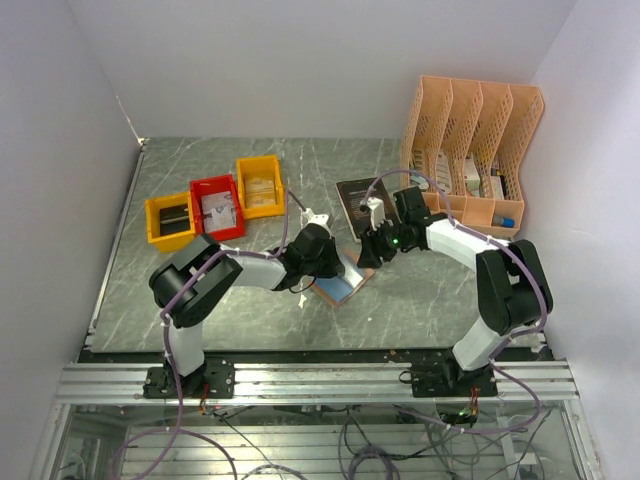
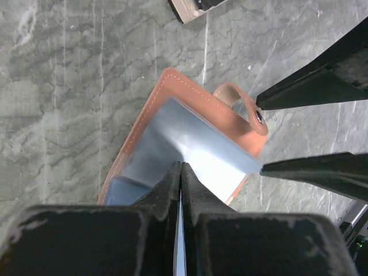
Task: Put the credit cards into the card holder
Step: Open the card holder at the center of the board.
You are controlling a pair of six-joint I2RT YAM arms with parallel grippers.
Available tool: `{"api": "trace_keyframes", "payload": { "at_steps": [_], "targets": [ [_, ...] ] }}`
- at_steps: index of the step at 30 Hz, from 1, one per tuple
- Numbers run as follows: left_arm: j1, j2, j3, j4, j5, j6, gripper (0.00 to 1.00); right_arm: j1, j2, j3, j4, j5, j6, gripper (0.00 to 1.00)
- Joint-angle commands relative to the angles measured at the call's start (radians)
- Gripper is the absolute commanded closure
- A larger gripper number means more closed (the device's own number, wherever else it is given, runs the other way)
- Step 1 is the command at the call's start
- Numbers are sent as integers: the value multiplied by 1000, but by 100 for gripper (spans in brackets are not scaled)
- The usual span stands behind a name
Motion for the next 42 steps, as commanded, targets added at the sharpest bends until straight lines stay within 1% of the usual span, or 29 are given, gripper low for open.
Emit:
{"api": "trace_keyframes", "payload": {
  "at_steps": [1, 4, 7, 15, 18, 19, 21, 23, 24, 26, 29, 33, 36, 42],
  "targets": [
    [3, 17, 38, -12, 27, 34, 91, 2, 24, 4, 13, 50, 6, 55],
    [5, 23, 45, -15, 26, 54, 91, 2, 26, 6, 9, 77, 1, 59],
    [5, 31, 44, -10, 26, 90, 91, 0, 10, 13, 2, 94, -14, 59],
    [11, 59, 47, 16, 79, 232, 90, -5, -102, 4, -64, -116, -160, 59],
    [13, 80, 71, 23, 138, 272, 90, -5, -95, -11, -46, -162, -139, 59],
    [15, 86, 78, 25, 156, 280, 90, -4, -79, -9, -48, -167, -129, 60],
    [22, 98, 84, 33, 182, 287, 90, -4, -26, 4, -62, -193, -110, 66],
    [34, 107, 80, 57, 202, 284, 90, -4, 25, 19, -74, -200, -86, 75],
    [41, 109, 75, 69, 211, 280, 90, -5, 48, 22, -73, -193, -72, 80],
    [53, 109, 60, 98, 227, 269, 90, -4, 82, 25, -73, -176, -55, 86],
    [64, 96, 38, 123, 240, 261, 90, 0, 110, 22, -55, -131, -23, 91],
    [66, 48, 12, 113, 228, 255, 88, 1, 136, 18, -42, -46, 0, 92],
    [65, -5, -17, 99, 194, 236, 79, 3, 154, 23, -46, -2, 2, 93],
    [65, -100, -115, 65, 146, 182, 78, 14, 159, 26, -46, 12, 1, 93]
  ]
}}
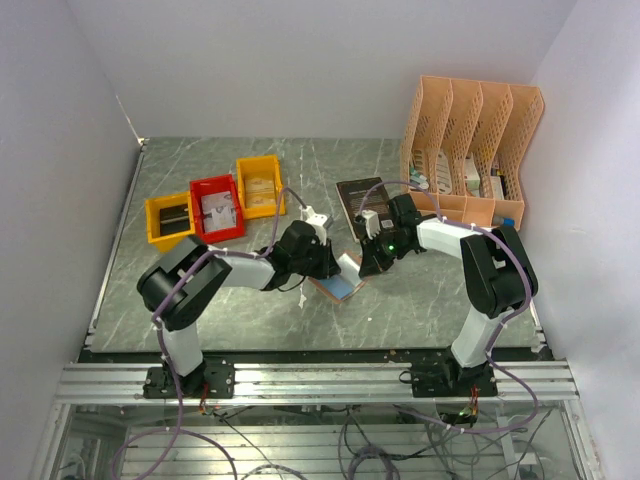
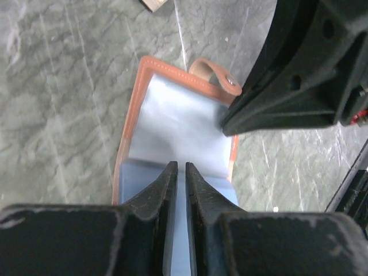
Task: Put the credit cards into the card holder
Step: Open the card holder at the center of the board.
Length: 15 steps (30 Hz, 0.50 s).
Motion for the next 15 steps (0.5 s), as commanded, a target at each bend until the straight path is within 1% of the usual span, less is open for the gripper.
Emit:
{"api": "trace_keyframes", "payload": {
  "at_steps": [1, 7, 12, 15],
  "targets": [
    [4, -84, -77, -4, -53, -45, 78, 13, 17, 12, 7, 58, -3, 93],
    [2, -137, -173, -19, -64, -98, 78, 26, 17, 12, 3, 52, -11, 93],
    [3, -104, -178, -57, -64, -112, 78, 33, 13, 12, -4, 35, -20, 92],
    [3, -99, -170, -98, -92, -119, 78, 32, 6, 12, -7, 18, -29, 92]
  ]
}}
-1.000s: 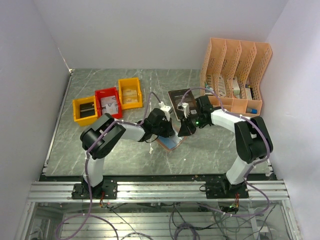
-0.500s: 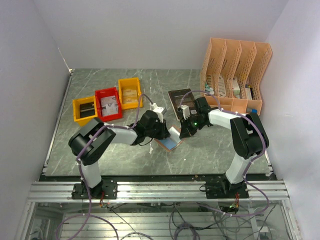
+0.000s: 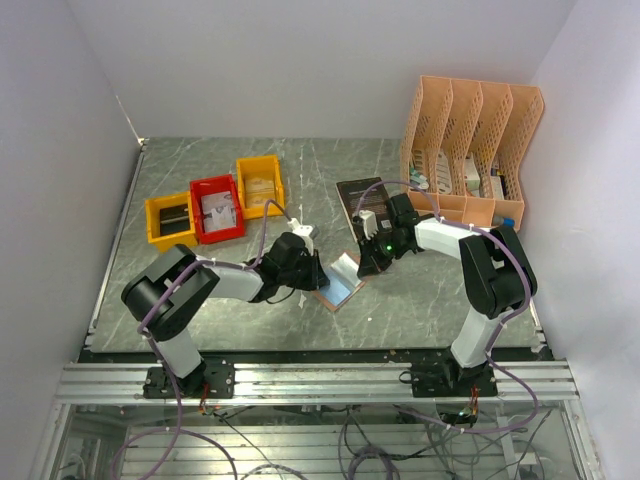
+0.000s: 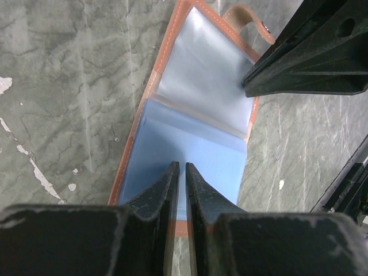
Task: Put the credit cards into the card holder
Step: Open the card holder at the center of the board.
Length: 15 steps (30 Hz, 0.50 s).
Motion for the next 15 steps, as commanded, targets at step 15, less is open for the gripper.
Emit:
{"api": "trace_keyframes", "payload": {
  "at_steps": [15],
  "targets": [
    [11, 170, 238, -375, -197, 146, 78, 10, -33, 5, -23, -101, -59, 85]
  ]
}}
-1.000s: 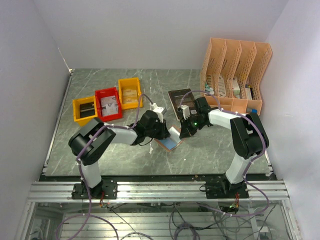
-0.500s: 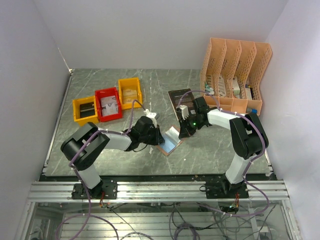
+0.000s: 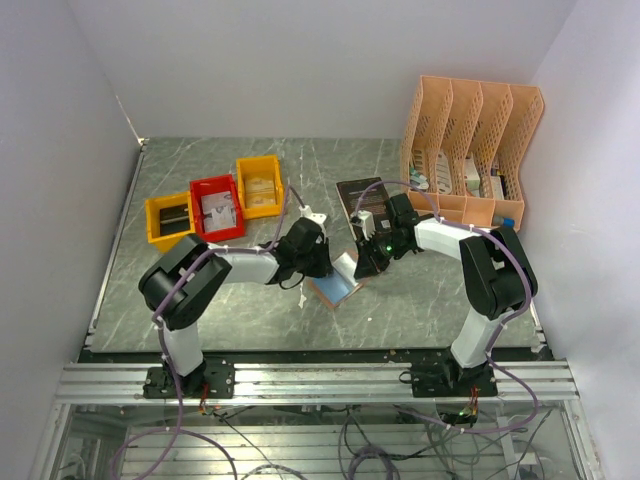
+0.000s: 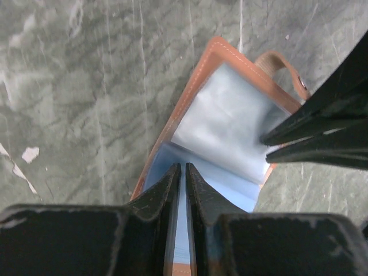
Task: Put the credit cards into the card holder
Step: Open the card holder at the center of the board.
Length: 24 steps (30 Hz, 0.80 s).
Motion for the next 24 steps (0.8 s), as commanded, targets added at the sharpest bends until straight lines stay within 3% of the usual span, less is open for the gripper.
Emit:
{"api": "trace_keyframes", "payload": {
  "at_steps": [1, 10, 19, 24],
  "targets": [
    [15, 75, 43, -180, -112, 92, 78, 4, -26, 5, -17, -37, -24, 84],
    [19, -58, -2, -108, -88, 100, 78, 14, -64, 4, -14, -93, -59, 79],
    [35, -199, -113, 21, -42, 3, 73, 96, -75, -2, -10, 16, -125, 76],
    [34, -283, -185, 26, -52, -41, 73, 122, -68, 5, -71, -5, -206, 78]
  ]
}}
